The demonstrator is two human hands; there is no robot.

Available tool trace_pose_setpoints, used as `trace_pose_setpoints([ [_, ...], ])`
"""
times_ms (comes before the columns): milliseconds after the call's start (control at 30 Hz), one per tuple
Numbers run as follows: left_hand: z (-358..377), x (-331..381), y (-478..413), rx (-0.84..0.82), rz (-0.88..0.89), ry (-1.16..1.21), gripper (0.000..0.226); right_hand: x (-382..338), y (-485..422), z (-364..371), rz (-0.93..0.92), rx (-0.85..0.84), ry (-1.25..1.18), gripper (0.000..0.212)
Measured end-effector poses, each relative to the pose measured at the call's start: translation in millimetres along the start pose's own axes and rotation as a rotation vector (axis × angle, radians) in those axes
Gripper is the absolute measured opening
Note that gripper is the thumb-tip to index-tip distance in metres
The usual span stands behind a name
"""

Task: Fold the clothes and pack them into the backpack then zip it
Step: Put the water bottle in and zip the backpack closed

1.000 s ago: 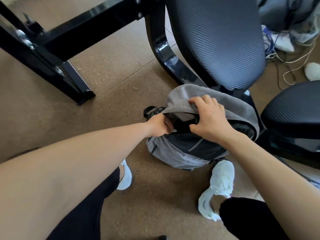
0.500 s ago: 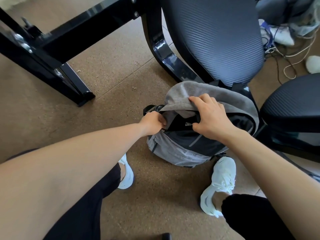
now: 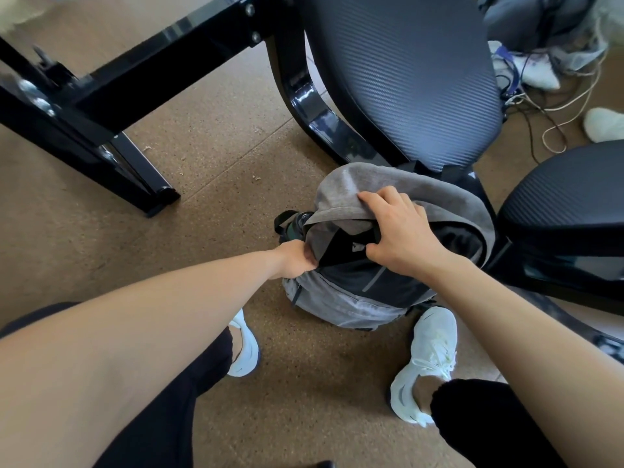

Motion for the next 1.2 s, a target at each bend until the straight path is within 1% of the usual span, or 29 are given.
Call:
trace_pose_setpoints([
  [33,1,-2,1,-0.038,-0.012,0.066,0.028,1,0,0,-0.002,0.001,-0.007,0.088],
  [67,2,-4,3,-0.043,-0.027,0.107,0.028,1,0,0,-0.003,0.003,-0.014,0.088],
  [167,-1,-4,1,0.002,-0.035,0.176,0.020,4,0,-2,-0.007,0.019,-0.027,0.086],
  [300,-5,-5,-5,-0.013,-0.043,0.113,0.028,5,1,-2,-0.004,0.046,-0.026,0.083],
  [400,-6,-4,-6,-0.055,-0.104,0.202,0.022,6,-1,-3,0.006,0.070,-0.022,0.079],
  [500,-10,1,-3,-0.069,-0.192,0.231,0.022,7,-2,-5,0.020,0.102,-0.015,0.071],
  [567,-11,3,1,-0.131,-0.244,0.243,0.026,7,-3,-6,0.025,0.132,-0.004,0.063],
  [667,-12,3,-1,-0.157,-0.210,0.281,0.026,9,-6,-11,0.047,0.244,0.010,0.037],
  [733,-11,4,-3,-0.172,-0.224,0.315,0.026,12,-7,-18,0.061,0.324,0.007,0.023],
  [867,-15,7,9,-0.169,-0.287,0.169,0.025,14,-11,-30,0.046,0.455,0.011,0.012],
  [967,-21,13,18,-0.141,-0.227,0.143,0.023,14,-13,-35,0.060,0.491,-0.012,0.012],
  [1067,-31,30,32,-0.066,-0.112,0.284,0.027,15,-15,-34,0.054,0.476,-0.043,0.015],
  [1200,-53,61,59,0.048,0.101,0.443,0.032,15,-16,-34,0.044,0.479,-0.069,0.015],
])
Point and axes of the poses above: each hand's wrist, its own y-axis away from the middle knuckle, its own z-axis out of the palm, x = y × z, the point moved 3 cm from there along -y, towards the middle knuckle, and after that the axes turned 13 degrees about -z, right-handed, at the moved point
